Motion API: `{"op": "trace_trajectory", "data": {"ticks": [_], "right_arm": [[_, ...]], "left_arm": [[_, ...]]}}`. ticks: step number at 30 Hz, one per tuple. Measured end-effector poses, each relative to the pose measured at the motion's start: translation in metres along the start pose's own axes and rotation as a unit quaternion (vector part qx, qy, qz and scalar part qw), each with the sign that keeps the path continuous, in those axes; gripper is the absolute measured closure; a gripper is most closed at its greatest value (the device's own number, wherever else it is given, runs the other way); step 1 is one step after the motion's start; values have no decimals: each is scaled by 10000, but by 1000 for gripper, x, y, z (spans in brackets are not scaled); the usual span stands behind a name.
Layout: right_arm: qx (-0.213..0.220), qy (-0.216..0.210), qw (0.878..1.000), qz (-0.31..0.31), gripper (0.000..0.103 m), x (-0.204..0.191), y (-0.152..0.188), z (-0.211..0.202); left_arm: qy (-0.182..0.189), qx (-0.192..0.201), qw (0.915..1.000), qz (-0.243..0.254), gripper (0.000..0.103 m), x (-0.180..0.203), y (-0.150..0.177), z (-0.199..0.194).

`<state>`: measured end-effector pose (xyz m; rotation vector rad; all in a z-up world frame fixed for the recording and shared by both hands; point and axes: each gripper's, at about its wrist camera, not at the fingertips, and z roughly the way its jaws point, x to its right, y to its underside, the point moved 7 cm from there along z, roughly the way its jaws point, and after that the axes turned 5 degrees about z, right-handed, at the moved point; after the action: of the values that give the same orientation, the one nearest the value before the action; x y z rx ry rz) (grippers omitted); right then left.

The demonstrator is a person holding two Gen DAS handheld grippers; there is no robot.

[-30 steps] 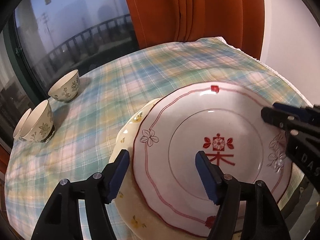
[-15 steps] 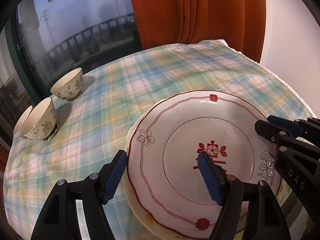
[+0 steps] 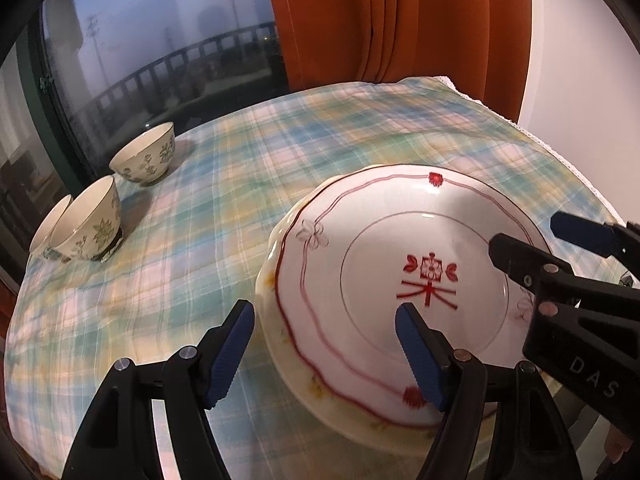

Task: Organize plates and bowls
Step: 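Lower the red-rimmed plate onto the yellow-flower plates and open both grippers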

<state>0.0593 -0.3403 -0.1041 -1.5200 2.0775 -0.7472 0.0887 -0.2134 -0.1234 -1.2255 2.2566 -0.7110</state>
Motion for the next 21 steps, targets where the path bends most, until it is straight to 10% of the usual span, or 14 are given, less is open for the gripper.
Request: {"op": "trace_trajectory", "data": {"ticks": [21], "right_arm": [[426, -265, 9983, -295, 28, -91, -20, -38]], "left_arm": [[-159, 357, 9980, -489, 17, -81, -1, -42]]}}
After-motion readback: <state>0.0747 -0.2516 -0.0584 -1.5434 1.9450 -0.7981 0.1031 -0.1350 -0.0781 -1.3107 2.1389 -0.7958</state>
